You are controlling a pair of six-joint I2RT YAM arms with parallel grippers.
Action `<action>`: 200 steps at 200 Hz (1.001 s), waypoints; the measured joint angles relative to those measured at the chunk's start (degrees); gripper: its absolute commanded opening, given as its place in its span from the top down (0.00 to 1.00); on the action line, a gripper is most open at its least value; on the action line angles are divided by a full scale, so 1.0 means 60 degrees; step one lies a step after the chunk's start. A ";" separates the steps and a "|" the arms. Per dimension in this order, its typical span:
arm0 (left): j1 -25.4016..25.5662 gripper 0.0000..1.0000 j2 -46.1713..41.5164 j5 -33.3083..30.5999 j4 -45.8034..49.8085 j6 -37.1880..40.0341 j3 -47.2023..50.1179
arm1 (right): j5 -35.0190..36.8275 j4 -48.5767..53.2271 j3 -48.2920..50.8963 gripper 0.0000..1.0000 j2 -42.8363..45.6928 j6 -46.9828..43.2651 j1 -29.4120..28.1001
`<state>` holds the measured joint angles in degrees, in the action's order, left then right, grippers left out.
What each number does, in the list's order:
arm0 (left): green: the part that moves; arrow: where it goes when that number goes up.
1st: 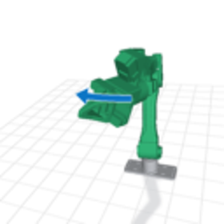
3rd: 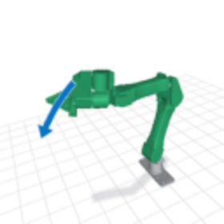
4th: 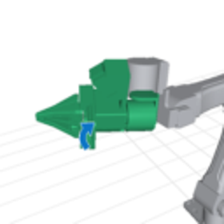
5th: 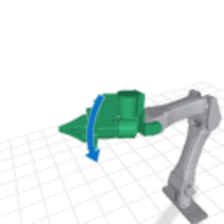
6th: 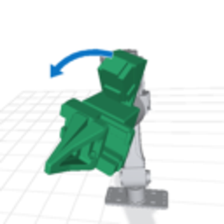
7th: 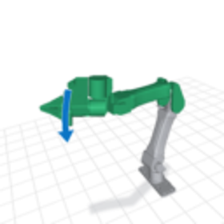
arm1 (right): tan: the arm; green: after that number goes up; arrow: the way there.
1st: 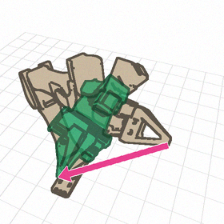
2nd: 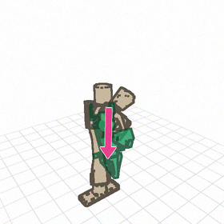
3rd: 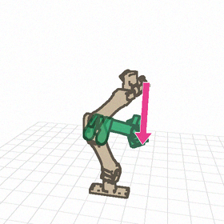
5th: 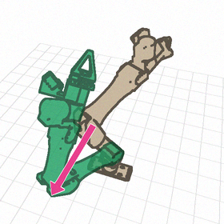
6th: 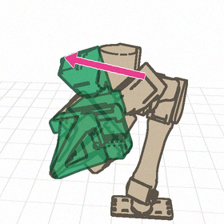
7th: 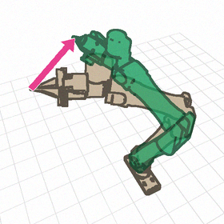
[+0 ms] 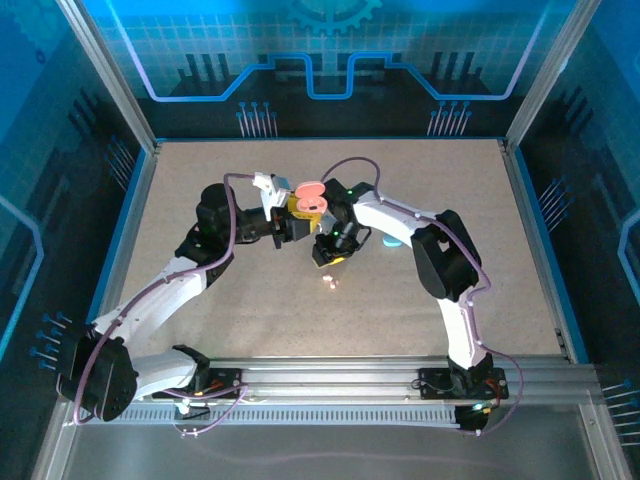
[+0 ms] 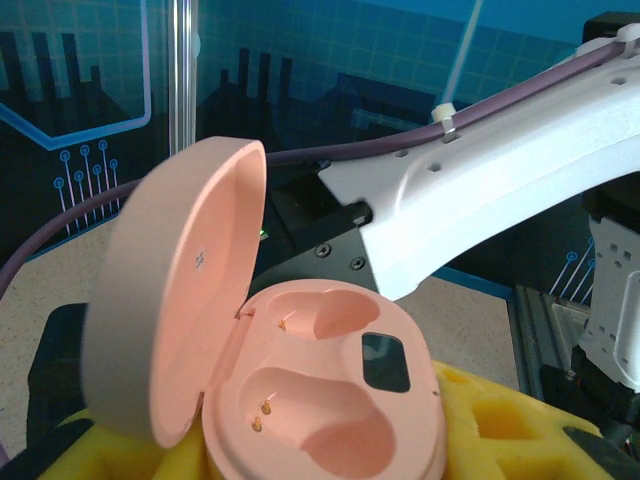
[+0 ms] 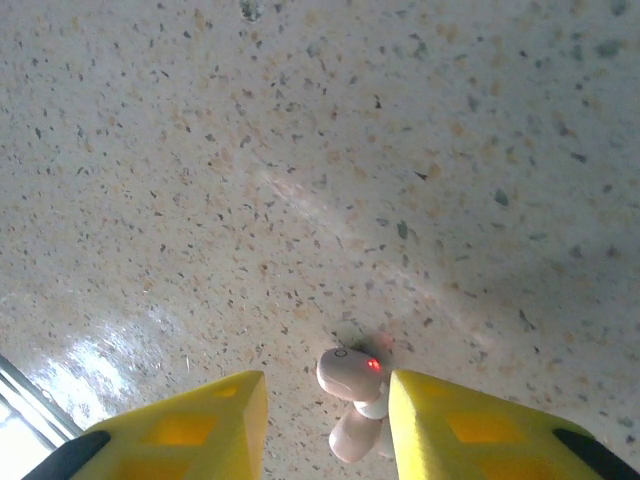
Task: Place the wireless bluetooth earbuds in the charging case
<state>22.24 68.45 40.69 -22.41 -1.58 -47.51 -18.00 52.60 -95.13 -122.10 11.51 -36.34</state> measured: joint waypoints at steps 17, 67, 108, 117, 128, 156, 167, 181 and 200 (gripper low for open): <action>0.0000 0.67 0.0000 0.0000 0.0004 0.0000 0.0000 | -0.0171 0.0135 -0.0051 0.60 -0.0280 -0.0339 -0.0004; 0.0000 0.67 0.0000 0.0000 0.0004 0.0000 0.0000 | -0.0495 0.0477 -0.0058 0.64 -0.0743 -0.0987 -0.0022; 0.0000 0.67 0.0000 0.0000 0.0004 0.0000 0.0000 | -0.0871 0.0579 0.0120 0.68 -0.0743 -0.1290 -0.0106; 0.0000 0.66 0.0000 -0.0004 0.0004 0.0000 0.0000 | -0.0885 0.0590 0.0142 0.68 -0.0743 -0.1322 -0.0113; 0.0000 0.67 0.0000 0.0000 0.0004 0.0000 0.0000 | -0.0911 0.0590 0.0157 0.68 -0.0743 -0.1333 -0.0117; 0.0000 0.67 0.0000 -0.0004 0.0004 0.0000 0.0000 | -0.0903 0.0579 0.0219 0.73 -0.0743 -0.1308 -0.0124; 0.0000 0.67 0.0000 0.0000 0.0004 0.0000 0.0000 | -0.0892 0.0579 0.0240 0.75 -0.0743 -0.1235 -0.0120; 0.0007 0.67 0.0000 -0.0004 0.0004 0.0000 0.0000 | -0.0903 0.0572 0.0273 0.75 -0.0736 -0.1031 -0.0124; 0.0007 0.67 0.0004 -0.0004 0.0004 0.0000 0.0000 | -0.0943 0.0430 0.0419 0.77 -0.0663 -0.0721 -0.0124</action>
<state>22.28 68.47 40.66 -22.39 -1.58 -47.51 -23.66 55.18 -92.62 -126.08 7.18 -37.08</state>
